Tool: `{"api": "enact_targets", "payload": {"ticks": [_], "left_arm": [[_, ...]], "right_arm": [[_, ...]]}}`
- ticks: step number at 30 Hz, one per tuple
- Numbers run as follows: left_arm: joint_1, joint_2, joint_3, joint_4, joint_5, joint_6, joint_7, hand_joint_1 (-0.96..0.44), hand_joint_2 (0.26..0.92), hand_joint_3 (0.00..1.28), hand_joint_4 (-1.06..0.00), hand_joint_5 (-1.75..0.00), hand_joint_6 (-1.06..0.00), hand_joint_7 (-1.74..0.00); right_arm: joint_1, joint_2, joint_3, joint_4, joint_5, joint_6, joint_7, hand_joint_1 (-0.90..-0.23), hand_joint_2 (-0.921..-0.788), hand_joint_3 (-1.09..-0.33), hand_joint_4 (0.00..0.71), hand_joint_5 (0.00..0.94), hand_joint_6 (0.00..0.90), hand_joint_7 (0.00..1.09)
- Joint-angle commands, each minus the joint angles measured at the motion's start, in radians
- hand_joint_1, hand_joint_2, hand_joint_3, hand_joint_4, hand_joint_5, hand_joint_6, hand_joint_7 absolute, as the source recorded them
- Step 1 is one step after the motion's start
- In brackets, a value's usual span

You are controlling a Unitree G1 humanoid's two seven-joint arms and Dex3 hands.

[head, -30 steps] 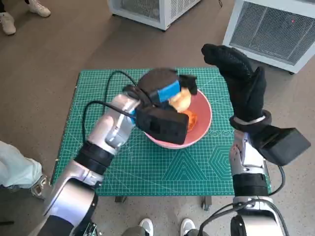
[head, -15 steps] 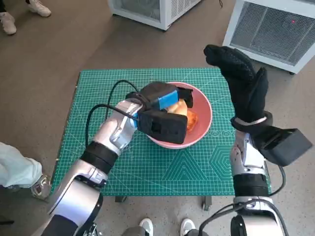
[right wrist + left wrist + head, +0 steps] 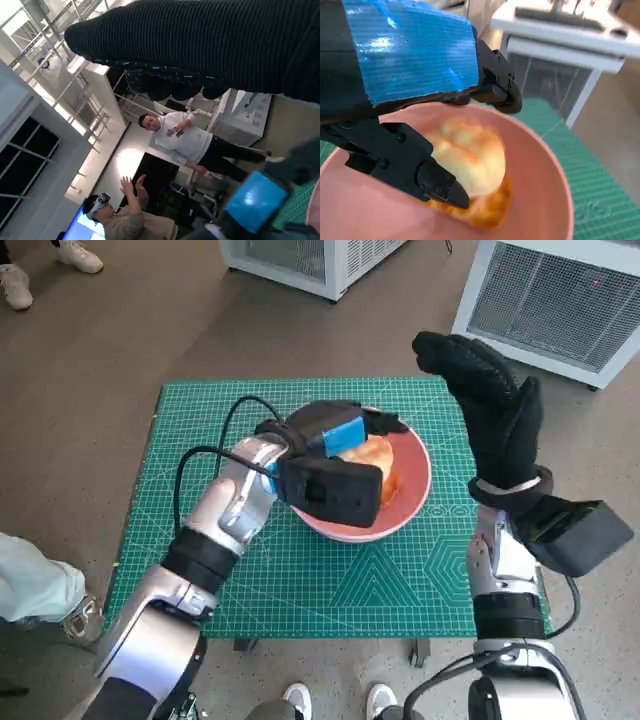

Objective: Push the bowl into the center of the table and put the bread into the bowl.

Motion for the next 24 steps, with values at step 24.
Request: {"api": "enact_targets", "payload": {"ticks": [24], "left_arm": [[0.298,0.063,0.381,-0.391,-0.566,-0.130,-0.090,-0.56,0.914,0.07,-0.22,-0.01,-0.33,-0.02]], "right_arm": [[0.008,0.003,-0.005,-0.005,-0.004,0.017,-0.010,-0.704,-0.921,-0.727,0.226,0.000,0.059,0.52]]}}
